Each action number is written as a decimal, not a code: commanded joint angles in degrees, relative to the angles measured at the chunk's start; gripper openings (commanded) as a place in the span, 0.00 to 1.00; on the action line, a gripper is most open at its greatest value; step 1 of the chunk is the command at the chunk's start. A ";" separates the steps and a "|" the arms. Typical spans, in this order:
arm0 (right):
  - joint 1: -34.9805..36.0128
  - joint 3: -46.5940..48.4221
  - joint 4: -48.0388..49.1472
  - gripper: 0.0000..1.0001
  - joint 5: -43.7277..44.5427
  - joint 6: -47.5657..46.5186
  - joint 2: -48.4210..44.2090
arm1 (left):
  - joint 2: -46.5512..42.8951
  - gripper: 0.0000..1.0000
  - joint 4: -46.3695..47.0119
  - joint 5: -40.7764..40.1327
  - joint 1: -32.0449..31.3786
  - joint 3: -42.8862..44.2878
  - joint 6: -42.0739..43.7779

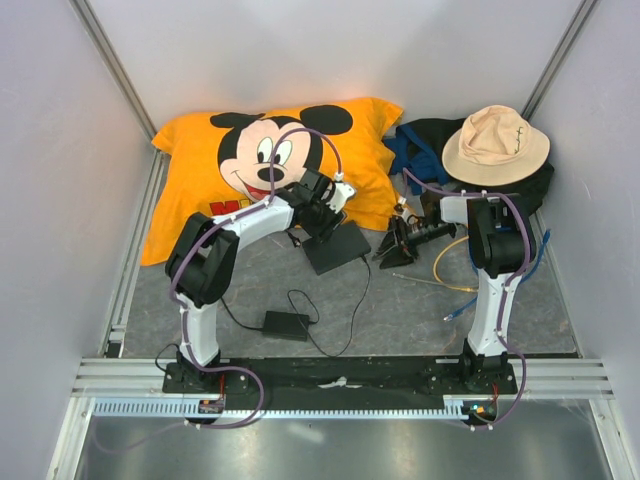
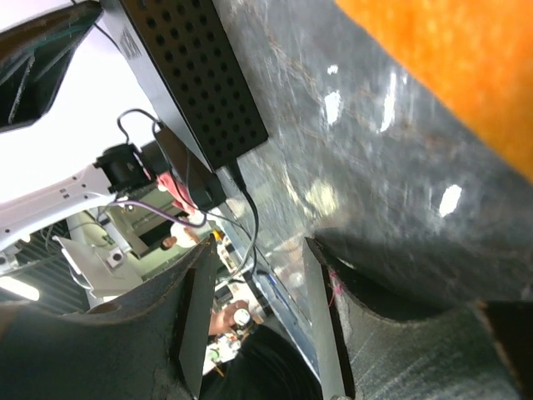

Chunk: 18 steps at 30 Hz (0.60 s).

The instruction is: Pull the plug from the switch port

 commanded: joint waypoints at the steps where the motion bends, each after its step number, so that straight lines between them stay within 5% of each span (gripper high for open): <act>1: 0.66 -1.37 8.76 0.54 6.38 2.83 3.77 | 2.21 0.61 -1.76 0.41 0.37 2.33 3.54; 8: 1.62 -2.95 10.52 0.53 7.08 3.80 2.72 | 4.05 0.56 -1.94 -2.05 0.37 0.57 5.47; 13: 2.33 -2.87 12.19 0.53 7.26 5.29 3.24 | 4.84 0.37 -2.46 0.76 0.20 -0.92 5.21; 18: 3.03 -2.43 12.72 0.53 7.61 6.09 4.21 | 5.72 0.33 -3.78 5.23 0.20 -1.98 3.98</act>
